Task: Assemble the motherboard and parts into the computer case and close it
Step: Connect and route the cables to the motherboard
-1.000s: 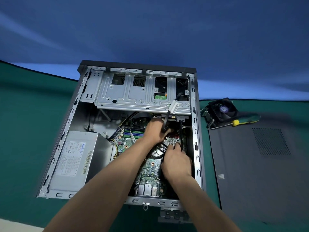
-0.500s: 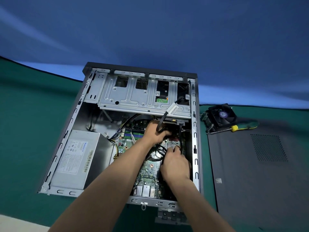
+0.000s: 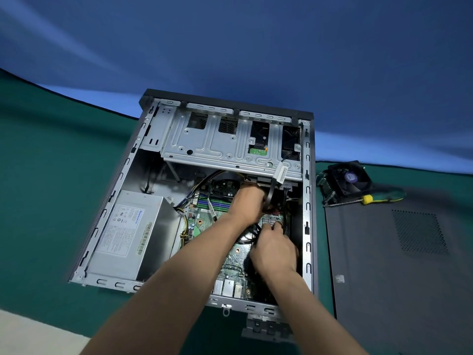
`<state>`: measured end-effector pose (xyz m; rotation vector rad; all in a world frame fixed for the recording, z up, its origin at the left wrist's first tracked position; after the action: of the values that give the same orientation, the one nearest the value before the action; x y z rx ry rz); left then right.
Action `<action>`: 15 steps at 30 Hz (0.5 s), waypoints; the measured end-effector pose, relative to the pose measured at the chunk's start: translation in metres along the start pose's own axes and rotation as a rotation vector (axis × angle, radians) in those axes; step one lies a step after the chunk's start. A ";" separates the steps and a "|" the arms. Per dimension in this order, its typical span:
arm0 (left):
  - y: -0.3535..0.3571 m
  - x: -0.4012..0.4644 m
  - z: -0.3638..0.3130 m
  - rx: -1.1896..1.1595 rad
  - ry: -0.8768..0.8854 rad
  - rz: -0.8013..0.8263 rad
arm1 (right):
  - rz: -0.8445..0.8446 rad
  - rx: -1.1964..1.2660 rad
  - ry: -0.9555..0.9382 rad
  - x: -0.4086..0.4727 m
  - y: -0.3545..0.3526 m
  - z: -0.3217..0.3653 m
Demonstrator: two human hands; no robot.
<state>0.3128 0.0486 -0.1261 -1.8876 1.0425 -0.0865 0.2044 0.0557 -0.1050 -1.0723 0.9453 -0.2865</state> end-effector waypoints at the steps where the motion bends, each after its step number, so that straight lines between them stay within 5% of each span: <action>1: 0.000 -0.002 -0.001 0.029 0.016 -0.005 | -0.003 0.002 0.001 0.000 0.000 0.000; 15: 0.004 -0.005 -0.006 0.108 0.075 -0.001 | -0.011 0.012 0.000 -0.002 -0.002 -0.001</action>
<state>0.3046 0.0467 -0.1238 -1.7992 1.0663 -0.2122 0.2033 0.0556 -0.1021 -1.0669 0.9372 -0.3007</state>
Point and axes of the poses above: each hand's wrist, its own x-axis towards the middle knuckle, its own y-axis out of the palm, z = x × y, the point moved 7 cm from there along x, towards the middle knuckle, and after that the axes turned 6 degrees about -z, right-handed, at the moved point
